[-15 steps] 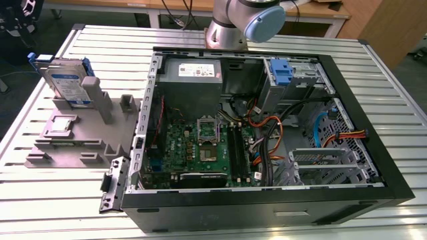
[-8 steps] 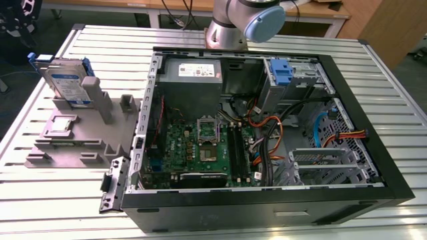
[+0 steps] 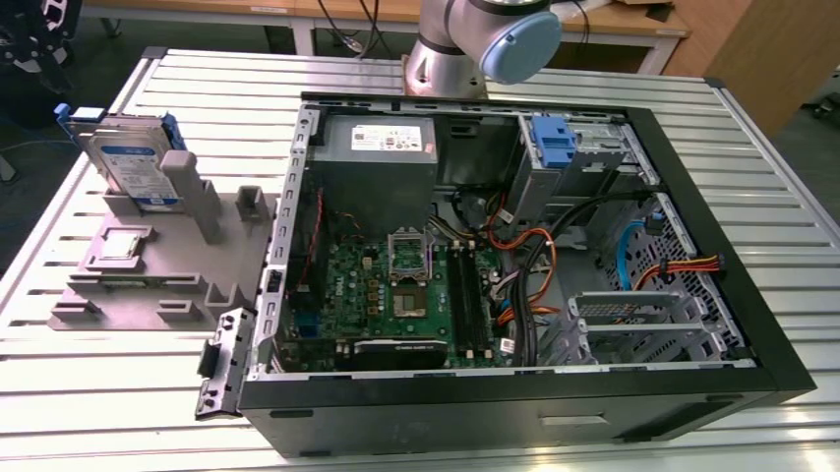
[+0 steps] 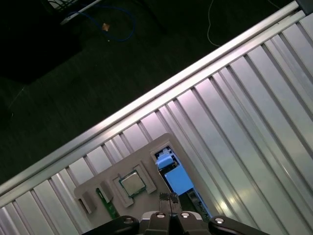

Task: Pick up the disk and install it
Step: 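Pick up the disk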

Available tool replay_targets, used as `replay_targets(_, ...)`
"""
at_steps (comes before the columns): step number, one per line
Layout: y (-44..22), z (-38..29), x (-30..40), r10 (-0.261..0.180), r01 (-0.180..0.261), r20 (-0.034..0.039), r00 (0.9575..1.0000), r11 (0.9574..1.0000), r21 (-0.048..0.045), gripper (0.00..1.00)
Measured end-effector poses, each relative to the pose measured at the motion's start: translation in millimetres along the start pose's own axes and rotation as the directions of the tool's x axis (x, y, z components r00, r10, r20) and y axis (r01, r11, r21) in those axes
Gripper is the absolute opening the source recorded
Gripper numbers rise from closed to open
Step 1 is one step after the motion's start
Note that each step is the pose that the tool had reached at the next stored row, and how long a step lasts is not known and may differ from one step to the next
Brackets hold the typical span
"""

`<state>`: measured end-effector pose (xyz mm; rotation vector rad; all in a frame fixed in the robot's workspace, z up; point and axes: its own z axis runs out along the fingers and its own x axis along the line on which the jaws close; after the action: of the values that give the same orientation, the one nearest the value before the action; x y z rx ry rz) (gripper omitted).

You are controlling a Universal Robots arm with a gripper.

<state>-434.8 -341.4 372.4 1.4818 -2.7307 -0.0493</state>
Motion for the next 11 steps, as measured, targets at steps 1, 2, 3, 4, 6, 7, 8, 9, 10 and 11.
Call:
replay_targets(1,0.0,0.0,0.0,0.0,0.0,-0.0001,1.0,1.0,0.0,0.1)
replay_targets(2,0.0,0.0,0.0,0.0,0.0,0.0,1.0,1.0,0.0,0.1)
replay_targets(3,0.0,0.0,0.0,0.0,0.0,0.0,1.0,1.0,0.0,0.1)
replay_targets(4,0.0,0.0,0.0,0.0,0.0,-0.0001,1.0,1.0,0.0,0.1)
replay_targets(6,0.0,0.0,0.0,0.0,0.0,0.0,1.0,1.0,0.0,0.1)
replay_targets(7,0.0,0.0,0.0,0.0,0.0,0.0,1.0,1.0,0.0,0.1)
replay_targets(8,0.0,0.0,0.0,0.0,0.0,-0.0001,1.0,1.0,0.0,0.1)
replay_targets(9,0.0,0.0,0.0,0.0,0.0,0.0,1.0,1.0,0.0,0.1)
replay_targets(10,0.0,0.0,0.0,0.0,0.0,-0.0001,1.0,1.0,0.0,0.1)
replay_targets(11,0.0,0.0,0.0,-0.001,0.001,-0.0001,1.0,1.0,0.0,0.1)
